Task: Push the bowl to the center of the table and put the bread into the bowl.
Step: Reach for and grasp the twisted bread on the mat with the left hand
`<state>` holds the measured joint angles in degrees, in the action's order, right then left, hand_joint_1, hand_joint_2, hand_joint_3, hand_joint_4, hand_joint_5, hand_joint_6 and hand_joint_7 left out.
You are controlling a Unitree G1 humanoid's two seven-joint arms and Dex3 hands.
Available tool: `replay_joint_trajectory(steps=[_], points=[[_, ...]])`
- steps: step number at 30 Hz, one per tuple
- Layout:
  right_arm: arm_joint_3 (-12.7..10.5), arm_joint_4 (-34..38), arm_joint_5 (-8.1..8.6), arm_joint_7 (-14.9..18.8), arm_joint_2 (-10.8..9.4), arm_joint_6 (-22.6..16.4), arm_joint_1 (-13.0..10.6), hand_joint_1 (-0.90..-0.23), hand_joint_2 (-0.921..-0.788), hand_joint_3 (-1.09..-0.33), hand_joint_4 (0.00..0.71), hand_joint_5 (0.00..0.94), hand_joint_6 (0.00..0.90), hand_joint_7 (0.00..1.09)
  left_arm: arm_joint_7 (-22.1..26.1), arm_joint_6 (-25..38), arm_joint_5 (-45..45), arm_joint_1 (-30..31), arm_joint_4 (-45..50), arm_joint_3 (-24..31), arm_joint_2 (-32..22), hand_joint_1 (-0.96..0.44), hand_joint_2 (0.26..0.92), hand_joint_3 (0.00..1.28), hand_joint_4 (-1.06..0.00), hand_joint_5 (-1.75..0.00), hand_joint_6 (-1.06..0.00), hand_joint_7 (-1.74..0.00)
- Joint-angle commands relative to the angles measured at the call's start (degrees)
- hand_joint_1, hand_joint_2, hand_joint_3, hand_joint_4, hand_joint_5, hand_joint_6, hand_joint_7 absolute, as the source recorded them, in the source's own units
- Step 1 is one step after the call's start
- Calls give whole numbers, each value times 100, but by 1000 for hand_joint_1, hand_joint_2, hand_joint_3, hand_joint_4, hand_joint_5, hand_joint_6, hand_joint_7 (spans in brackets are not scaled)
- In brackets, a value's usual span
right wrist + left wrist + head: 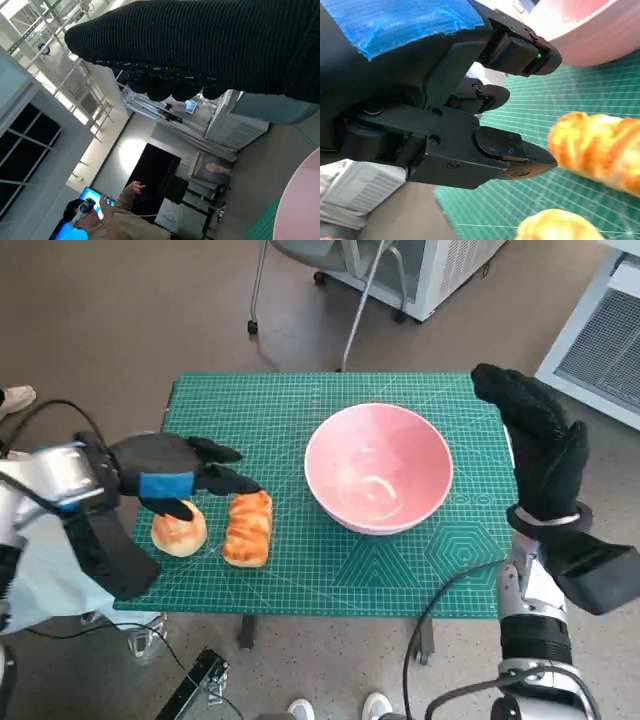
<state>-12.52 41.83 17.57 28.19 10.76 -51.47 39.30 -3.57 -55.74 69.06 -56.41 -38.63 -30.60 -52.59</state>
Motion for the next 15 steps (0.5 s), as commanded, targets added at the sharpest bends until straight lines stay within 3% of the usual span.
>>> replay_joint_trajectory(steps=[1, 15], points=[[-8, 89, -89, -67, 7, -16, -142, -635, -921, -744, 334, 14, 27, 751, -383, -84, 194, -258, -264, -286, 108, 77, 921, 156, -275, -8, -422, -39], [2, 83, -201, -215, 7, -93, -222, -630, -921, -744, 338, 13, 37, 732, -1223, -91, 582, -590, -907, -1038, 466, -6, 921, 97, -294, -10, -455, -43]])
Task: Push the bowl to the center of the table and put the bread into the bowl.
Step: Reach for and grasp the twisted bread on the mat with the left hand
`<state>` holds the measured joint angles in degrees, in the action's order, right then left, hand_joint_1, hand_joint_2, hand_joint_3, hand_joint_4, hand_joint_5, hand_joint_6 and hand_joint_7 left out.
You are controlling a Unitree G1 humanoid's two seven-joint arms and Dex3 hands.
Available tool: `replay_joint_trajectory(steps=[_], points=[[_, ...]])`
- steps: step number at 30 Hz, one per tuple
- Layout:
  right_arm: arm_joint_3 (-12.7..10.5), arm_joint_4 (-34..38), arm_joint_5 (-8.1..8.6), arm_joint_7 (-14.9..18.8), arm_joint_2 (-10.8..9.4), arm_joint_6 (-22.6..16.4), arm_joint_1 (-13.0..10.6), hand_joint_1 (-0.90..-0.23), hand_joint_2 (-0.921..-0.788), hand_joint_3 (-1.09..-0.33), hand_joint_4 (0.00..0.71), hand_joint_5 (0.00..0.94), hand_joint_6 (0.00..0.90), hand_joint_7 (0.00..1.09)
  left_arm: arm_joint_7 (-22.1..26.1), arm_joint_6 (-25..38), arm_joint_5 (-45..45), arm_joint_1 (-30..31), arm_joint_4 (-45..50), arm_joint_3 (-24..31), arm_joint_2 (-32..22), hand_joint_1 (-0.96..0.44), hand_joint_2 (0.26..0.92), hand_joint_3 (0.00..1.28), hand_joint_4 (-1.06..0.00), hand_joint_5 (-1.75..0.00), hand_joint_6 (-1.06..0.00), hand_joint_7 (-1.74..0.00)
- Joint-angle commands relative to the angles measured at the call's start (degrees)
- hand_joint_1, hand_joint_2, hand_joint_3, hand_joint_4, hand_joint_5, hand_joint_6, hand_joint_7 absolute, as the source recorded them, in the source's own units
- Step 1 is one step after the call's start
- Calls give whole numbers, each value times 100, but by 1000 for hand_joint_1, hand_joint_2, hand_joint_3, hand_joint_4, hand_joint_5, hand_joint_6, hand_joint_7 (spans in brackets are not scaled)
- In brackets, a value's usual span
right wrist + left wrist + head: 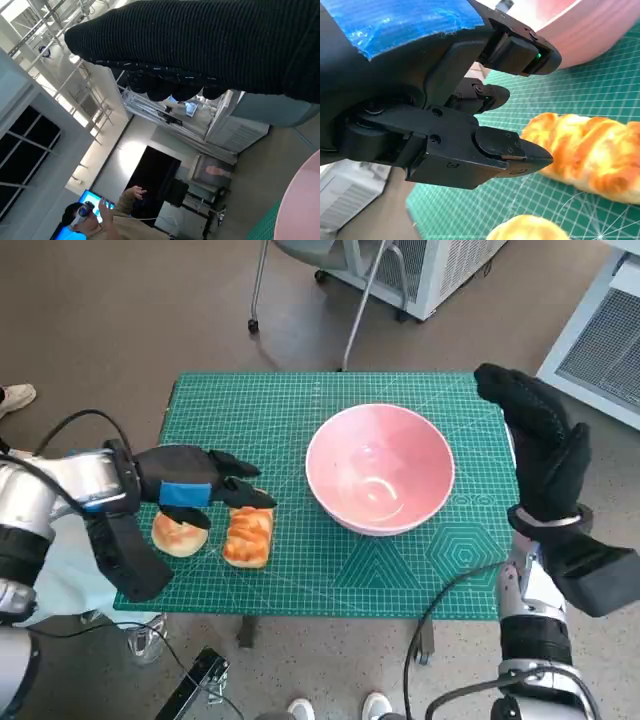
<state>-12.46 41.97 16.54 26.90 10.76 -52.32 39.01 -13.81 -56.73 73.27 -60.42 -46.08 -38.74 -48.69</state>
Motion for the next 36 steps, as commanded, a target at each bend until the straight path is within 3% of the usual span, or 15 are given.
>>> replay_joint_trajectory(steps=[1, 9, 20, 28, 34, 36], points=[[-9, 62, -99, -94, 7, -14, -204, -630, -921, -744, 338, 13, 38, 732, -219, 25, 178, -206, -200, -267, 106, -5, 921, 97, -294, -10, -455, -43], [-44, 111, -97, -154, -6, -75, -231, -628, -921, -738, 342, 10, 63, 688, -317, 146, 255, -153, -383, -588, 276, -34, 921, 86, -294, -7, -444, -32], [-74, 158, 48, -58, -73, -97, -285, -626, -921, -734, 351, 11, 75, 667, -799, 330, 532, -48, -851, -1263, 662, -50, 921, 59, -351, -27, -506, -51], [-69, 135, 159, 4, -94, -43, -321, -637, -921, -729, 354, 10, 86, 650, -1226, 529, 658, -139, -1323, -1645, 918, 120, 921, 167, -491, -72, -608, -87], [-73, 98, 190, 7, -115, -6, -347, -629, -921, -728, 356, 10, 92, 639, -1525, 720, 727, -133, -1573, -1902, 1065, 43, 921, 114, -619, -88, -707, -117], [-76, 85, 202, 9, -123, 3, -359, -628, -921, -727, 359, 11, 94, 635, -1675, 796, 756, -124, -1656, -1994, 1117, -8, 921, 78, -702, -109, -789, -160]])
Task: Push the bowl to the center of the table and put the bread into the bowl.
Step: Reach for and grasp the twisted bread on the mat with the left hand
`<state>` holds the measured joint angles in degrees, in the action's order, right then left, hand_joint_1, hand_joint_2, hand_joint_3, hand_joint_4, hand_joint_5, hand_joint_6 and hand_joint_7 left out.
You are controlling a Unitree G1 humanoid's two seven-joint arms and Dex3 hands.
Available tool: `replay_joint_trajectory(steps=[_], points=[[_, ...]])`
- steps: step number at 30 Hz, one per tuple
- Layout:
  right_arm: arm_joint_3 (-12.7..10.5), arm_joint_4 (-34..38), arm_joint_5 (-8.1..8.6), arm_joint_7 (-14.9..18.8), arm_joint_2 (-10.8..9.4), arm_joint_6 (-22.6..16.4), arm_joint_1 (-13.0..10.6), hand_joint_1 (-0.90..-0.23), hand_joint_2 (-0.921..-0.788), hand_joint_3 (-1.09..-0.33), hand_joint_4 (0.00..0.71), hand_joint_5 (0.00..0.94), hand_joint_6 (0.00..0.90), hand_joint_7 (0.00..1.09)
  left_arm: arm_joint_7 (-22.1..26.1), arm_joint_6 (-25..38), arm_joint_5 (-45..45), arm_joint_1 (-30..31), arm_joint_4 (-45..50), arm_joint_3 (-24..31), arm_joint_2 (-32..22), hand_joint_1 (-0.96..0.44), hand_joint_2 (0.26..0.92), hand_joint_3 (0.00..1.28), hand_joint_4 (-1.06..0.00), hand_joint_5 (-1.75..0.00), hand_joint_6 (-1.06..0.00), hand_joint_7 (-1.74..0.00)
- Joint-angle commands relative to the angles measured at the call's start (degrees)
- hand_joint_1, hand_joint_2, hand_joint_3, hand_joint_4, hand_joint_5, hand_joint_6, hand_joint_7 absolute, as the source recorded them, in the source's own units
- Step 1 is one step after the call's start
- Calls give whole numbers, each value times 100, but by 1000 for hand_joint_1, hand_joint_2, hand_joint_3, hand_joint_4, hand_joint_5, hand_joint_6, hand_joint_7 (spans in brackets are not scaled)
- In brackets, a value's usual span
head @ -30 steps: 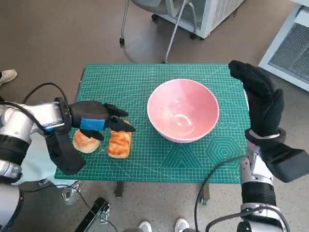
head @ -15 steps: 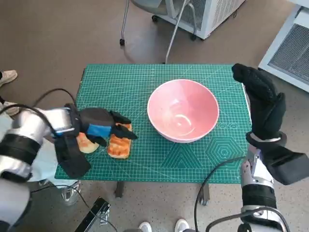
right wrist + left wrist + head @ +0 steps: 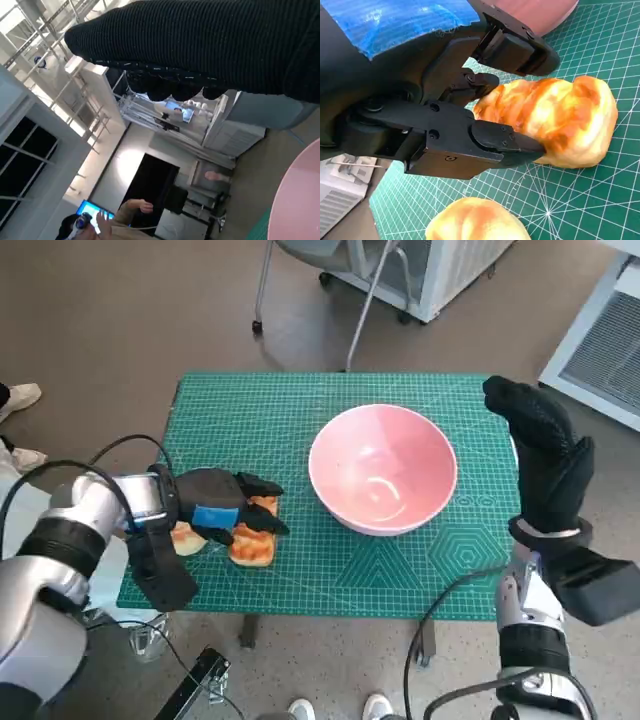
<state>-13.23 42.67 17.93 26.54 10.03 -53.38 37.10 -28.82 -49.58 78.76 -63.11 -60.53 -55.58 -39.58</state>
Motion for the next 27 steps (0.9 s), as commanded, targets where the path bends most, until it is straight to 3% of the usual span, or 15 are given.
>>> replay_joint_trajectory(steps=[1, 2, 3, 6, 13, 27], points=[[0, 10, 65, 44, -54, 112, -173, -628, -921, -727, 360, 11, 95, 634, -240, 103, 210, 144, -254, -345, 228, -7, 921, 81, -669, -321, -776, -364], [-1, 2, 72, 47, -57, 115, -180, -628, -921, -727, 361, 11, 96, 632, -283, 116, 198, 138, -303, -375, 253, -5, 921, 109, -596, -653, -732, -689], [-1, -5, 78, 50, -58, 118, -185, -628, -921, -727, 362, 12, 97, 630, -321, 127, 189, 129, -345, -407, 273, -4, 921, 115, -563, -844, -718, -892], [-11, 20, 108, 75, -67, 102, -191, -627, -921, -727, 366, 13, 102, 626, -448, 87, 118, 86, -441, -451, 300, -3, 921, 95, -559, -1031, -728, -1110], [-44, 86, 141, 130, -66, 88, -186, -634, -921, -721, 374, 10, 125, 589, -671, 12, -134, -28, -528, -356, 241, -3, 911, 14, -664, -1008, -833, -1099], [-29, 84, 130, 149, -92, 114, -212, -625, -921, -722, 379, 8, 135, 572, -764, 95, -789, -258, -403, 266, -156, -2, 909, 3, -687, -997, -841, -1090]])
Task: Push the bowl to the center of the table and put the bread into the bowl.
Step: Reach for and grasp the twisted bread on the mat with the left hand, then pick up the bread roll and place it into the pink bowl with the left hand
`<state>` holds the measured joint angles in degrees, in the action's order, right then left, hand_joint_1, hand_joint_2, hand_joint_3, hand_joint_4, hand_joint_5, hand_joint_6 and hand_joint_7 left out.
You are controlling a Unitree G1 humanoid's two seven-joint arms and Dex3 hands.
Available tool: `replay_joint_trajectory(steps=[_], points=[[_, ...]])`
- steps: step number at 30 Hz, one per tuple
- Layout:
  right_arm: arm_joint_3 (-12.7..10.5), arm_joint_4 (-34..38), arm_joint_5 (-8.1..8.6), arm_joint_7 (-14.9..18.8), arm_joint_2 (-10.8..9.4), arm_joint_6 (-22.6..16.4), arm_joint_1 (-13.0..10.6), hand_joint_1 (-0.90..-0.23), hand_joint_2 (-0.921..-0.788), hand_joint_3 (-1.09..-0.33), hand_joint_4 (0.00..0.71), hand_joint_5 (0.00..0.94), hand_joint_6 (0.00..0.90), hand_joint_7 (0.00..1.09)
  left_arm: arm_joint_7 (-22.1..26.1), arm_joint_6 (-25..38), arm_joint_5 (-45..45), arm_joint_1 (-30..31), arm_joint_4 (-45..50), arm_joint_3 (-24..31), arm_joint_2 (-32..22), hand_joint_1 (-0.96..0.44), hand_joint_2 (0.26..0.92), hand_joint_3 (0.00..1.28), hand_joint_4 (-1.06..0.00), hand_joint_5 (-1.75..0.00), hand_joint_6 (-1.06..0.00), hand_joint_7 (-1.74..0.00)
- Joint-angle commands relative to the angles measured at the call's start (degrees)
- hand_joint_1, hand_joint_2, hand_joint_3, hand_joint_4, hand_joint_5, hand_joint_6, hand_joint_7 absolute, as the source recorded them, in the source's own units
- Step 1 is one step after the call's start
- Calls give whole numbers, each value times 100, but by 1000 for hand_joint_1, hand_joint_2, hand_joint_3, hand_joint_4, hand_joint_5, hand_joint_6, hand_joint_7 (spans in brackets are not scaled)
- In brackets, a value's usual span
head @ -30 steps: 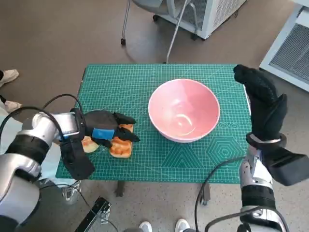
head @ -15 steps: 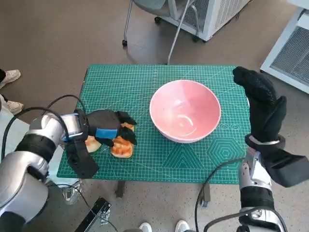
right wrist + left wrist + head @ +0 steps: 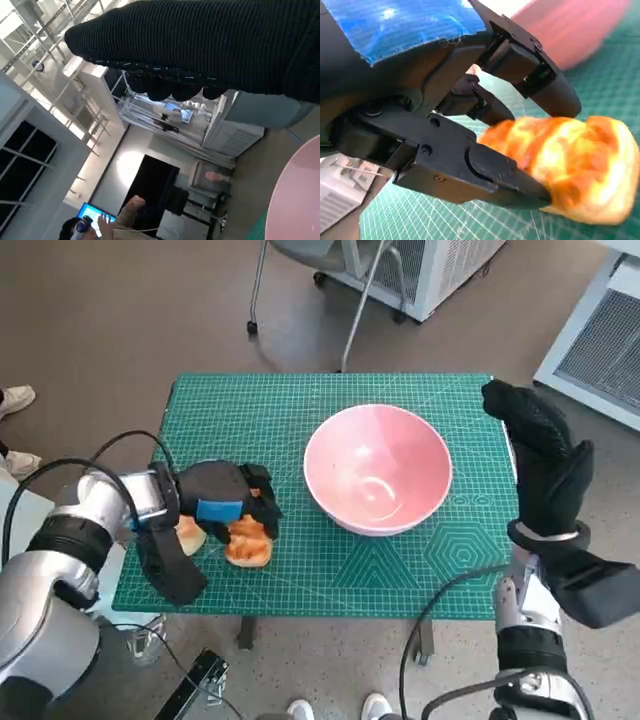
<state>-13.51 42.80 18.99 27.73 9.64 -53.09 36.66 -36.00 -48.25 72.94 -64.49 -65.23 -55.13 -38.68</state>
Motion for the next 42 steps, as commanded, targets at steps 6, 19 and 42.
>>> replay_joint_trajectory(steps=[6, 19, 42], points=[[13, 40, -21, -2, -54, 121, -174, -626, -921, -725, 378, 7, 138, 573, 133, -185, -537, -167, 243, 577, -460, -1, 916, 4, -676, -1009, -821, -1111], [42, -81, -90, -51, -61, 225, -245, -642, -921, -726, 378, 5, 132, 580, 428, -444, -969, -217, 924, 1307, -920, -1, 915, 3, -684, -1017, -814, -1107], [3, -173, 63, 68, -84, 398, -271, -640, -921, -726, 377, 3, 133, 587, 1052, -68, -1331, -771, 1832, 2286, -447, -1, 920, 43, -614, -1090, -771, -1154]])
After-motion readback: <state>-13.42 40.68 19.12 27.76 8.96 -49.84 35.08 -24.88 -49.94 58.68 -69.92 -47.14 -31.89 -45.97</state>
